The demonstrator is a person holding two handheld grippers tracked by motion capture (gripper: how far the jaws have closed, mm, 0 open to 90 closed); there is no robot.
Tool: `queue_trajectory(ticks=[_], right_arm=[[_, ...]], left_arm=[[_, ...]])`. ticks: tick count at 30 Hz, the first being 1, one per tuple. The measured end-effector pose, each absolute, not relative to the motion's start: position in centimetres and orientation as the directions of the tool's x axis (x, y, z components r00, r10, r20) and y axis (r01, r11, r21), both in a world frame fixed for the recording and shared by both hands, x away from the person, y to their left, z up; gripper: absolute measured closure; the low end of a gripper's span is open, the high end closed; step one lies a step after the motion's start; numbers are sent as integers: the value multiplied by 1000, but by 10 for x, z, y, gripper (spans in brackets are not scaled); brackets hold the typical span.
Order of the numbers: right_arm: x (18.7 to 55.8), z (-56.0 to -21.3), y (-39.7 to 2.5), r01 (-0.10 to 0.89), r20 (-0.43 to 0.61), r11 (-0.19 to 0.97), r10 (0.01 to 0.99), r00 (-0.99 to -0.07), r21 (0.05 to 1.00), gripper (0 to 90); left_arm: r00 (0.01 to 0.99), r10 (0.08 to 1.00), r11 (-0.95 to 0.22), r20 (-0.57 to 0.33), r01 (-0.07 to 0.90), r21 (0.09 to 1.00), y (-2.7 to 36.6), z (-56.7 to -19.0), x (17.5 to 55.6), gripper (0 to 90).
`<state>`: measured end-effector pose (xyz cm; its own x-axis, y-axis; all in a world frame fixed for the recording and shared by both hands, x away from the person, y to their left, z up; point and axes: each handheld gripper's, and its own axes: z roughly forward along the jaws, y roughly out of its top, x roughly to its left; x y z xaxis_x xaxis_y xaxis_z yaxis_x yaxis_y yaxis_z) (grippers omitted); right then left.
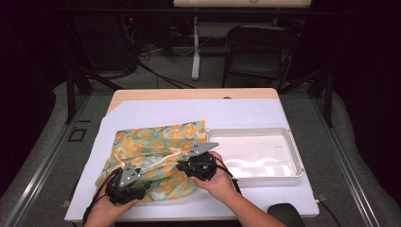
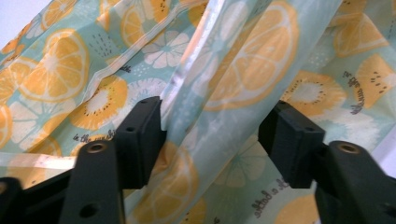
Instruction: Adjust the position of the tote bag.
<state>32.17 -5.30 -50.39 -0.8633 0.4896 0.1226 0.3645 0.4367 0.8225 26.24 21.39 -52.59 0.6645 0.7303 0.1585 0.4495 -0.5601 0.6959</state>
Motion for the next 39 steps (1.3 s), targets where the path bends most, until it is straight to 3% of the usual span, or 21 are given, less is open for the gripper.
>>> queue_trajectory(ticks=[7, 20, 25, 31, 39], right_arm=[[322, -504, -54, 367, 126, 435, 490, -863, 822, 839], [318, -505, -52, 356, 120, 445, 475, -872, 821, 812], [314, -506, -52, 348, 108, 460, 470, -876, 817, 776], [305, -501, -57, 328, 96, 427, 481, -872, 843, 639], [297, -497, -66, 315, 88, 389, 502, -860, 866, 590]], left_arm=[[657, 740, -529, 141, 440, 726, 225, -521, 262, 564], [590, 780, -517, 208, 422, 745, 229, -512, 262, 820], [569, 795, -497, 209, 415, 762, 229, -508, 264, 865], [543, 811, -473, 217, 391, 790, 229, -498, 270, 896], [528, 820, -456, 219, 374, 807, 227, -490, 277, 900]])
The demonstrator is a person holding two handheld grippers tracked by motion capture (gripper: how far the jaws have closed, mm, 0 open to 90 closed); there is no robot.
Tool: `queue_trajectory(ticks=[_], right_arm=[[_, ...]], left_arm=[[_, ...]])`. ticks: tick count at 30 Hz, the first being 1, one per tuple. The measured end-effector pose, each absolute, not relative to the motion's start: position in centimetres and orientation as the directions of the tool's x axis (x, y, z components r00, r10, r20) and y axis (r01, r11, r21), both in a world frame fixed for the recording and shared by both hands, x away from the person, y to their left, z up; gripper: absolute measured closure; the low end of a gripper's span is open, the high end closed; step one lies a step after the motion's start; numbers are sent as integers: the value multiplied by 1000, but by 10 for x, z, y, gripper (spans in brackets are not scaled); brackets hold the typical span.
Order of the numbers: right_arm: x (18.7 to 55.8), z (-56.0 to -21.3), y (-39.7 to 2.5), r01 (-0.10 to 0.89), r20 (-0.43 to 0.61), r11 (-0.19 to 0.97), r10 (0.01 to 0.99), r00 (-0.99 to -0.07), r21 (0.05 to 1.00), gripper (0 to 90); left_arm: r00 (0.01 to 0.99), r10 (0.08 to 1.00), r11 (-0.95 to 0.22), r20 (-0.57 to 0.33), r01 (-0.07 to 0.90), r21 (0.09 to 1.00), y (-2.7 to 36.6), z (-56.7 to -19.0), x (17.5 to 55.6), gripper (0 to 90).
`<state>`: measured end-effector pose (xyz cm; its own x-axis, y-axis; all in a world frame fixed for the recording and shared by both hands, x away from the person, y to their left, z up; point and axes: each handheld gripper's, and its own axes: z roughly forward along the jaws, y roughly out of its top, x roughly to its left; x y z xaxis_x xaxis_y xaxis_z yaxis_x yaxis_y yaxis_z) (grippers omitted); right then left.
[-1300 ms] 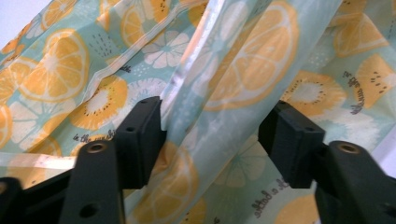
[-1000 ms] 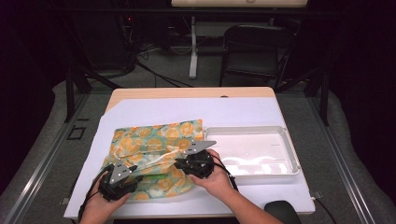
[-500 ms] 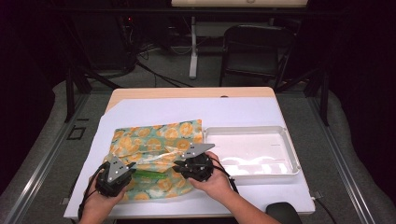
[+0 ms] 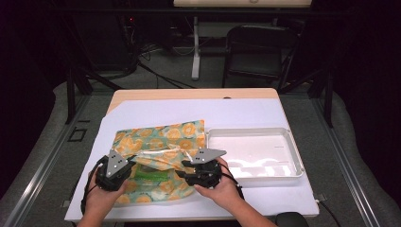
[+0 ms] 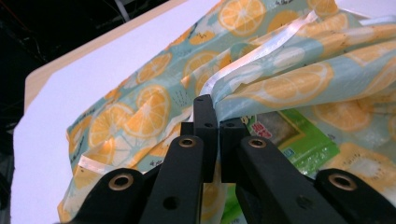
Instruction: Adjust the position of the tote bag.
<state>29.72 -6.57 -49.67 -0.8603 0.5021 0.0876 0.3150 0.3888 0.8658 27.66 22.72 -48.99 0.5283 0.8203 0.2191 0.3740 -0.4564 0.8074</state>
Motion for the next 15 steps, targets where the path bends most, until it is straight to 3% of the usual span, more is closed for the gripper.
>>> queue_trajectory(ticks=[3, 15], right_arm=[[295, -496, -70, 310, 78, 387, 511, -856, 868, 588], [295, -495, -79, 317, 83, 365, 534, -842, 876, 572]], left_arm=[[515, 814, -484, 268, 348, 803, 223, -483, 279, 900], [494, 833, -455, 249, 356, 816, 220, -468, 305, 900]])
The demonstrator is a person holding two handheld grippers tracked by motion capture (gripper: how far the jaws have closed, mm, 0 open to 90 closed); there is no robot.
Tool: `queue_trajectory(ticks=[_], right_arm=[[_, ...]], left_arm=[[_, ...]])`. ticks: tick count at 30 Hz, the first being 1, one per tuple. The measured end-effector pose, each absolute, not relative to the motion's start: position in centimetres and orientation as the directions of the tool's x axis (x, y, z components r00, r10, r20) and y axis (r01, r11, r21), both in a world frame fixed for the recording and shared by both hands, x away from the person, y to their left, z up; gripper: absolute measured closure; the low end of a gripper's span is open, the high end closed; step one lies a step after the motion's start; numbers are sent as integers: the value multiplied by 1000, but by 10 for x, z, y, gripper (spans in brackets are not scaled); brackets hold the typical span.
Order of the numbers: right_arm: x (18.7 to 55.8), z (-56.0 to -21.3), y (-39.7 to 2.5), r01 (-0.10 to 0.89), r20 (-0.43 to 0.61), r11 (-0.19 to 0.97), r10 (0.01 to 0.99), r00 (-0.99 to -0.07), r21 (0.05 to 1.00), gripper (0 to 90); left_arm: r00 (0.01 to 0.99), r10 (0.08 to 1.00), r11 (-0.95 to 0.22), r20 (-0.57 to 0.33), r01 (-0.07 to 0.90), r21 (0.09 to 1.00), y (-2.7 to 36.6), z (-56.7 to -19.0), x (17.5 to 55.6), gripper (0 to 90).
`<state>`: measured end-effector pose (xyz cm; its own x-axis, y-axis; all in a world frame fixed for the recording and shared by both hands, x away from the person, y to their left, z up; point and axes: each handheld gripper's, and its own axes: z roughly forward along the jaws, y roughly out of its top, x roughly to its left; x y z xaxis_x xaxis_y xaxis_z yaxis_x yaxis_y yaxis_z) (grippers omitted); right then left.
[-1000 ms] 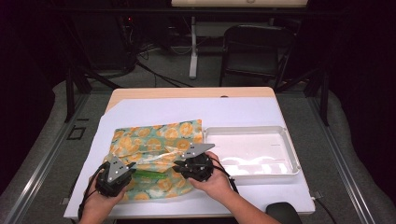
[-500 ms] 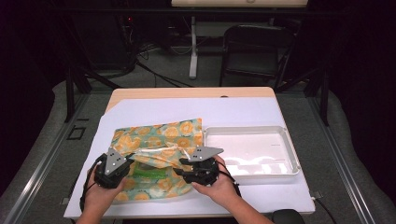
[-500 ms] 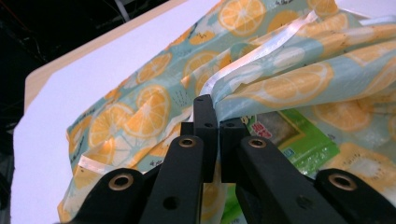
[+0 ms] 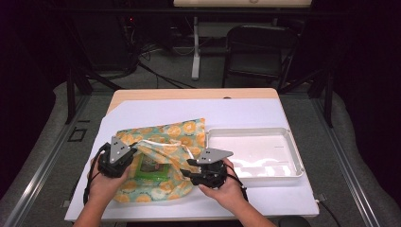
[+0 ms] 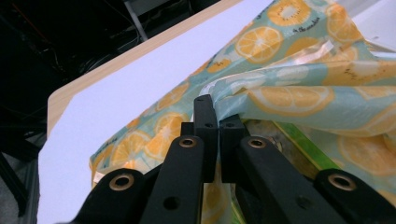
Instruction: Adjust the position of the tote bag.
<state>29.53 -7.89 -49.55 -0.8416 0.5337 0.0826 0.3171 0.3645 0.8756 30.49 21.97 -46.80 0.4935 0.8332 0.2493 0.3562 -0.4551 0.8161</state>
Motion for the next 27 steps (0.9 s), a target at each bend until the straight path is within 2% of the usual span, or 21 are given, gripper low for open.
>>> queue_trajectory(ticks=[12, 27], right_arm=[[299, -495, -87, 333, 91, 353, 554, -827, 874, 553], [301, -497, -91, 368, 115, 321, 597, -794, 873, 499]], left_arm=[[494, 838, -432, 232, 340, 835, 211, -446, 330, 900], [490, 851, -389, 188, 349, 852, 206, -445, 353, 900]])
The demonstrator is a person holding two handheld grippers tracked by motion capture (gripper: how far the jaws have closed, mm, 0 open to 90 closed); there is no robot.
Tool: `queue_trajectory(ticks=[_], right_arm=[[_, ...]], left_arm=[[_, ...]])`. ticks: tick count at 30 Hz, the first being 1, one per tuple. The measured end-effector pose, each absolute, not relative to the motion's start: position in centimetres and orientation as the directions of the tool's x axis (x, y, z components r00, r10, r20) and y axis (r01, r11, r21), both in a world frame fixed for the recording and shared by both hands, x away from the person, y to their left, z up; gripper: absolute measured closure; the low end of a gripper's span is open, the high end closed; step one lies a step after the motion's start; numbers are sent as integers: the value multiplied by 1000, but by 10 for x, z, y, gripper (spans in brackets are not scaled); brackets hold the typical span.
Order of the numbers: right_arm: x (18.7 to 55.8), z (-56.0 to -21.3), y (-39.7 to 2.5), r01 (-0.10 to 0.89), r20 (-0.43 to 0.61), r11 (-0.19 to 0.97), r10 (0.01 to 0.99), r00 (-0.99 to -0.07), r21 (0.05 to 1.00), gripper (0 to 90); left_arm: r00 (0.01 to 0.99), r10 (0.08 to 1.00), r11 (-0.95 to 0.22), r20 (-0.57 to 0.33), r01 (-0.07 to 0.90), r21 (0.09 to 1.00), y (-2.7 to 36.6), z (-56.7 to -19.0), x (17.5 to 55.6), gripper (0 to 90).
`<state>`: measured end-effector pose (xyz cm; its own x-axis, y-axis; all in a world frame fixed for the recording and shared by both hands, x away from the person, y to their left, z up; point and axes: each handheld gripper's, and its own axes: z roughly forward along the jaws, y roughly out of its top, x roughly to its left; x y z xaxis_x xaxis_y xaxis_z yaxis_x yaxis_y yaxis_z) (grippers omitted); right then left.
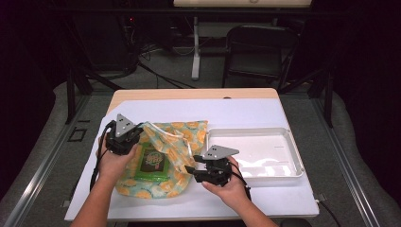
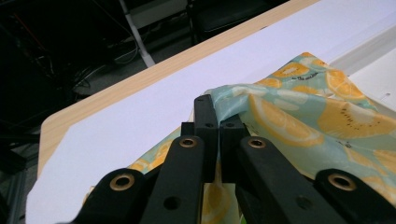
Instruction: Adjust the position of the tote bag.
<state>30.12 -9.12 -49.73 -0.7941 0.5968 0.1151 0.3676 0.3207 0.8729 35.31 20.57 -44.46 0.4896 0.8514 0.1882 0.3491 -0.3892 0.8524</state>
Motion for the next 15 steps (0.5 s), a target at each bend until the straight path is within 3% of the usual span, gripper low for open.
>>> queue_trajectory(ticks=[11, 15], right_arm=[[301, -502, -92, 394, 137, 318, 603, -786, 862, 472], [300, -503, -87, 401, 135, 323, 610, -781, 857, 536]], left_arm=[[497, 856, -350, 145, 350, 869, 208, -449, 365, 900], [501, 858, -326, 115, 358, 875, 211, -450, 369, 900]])
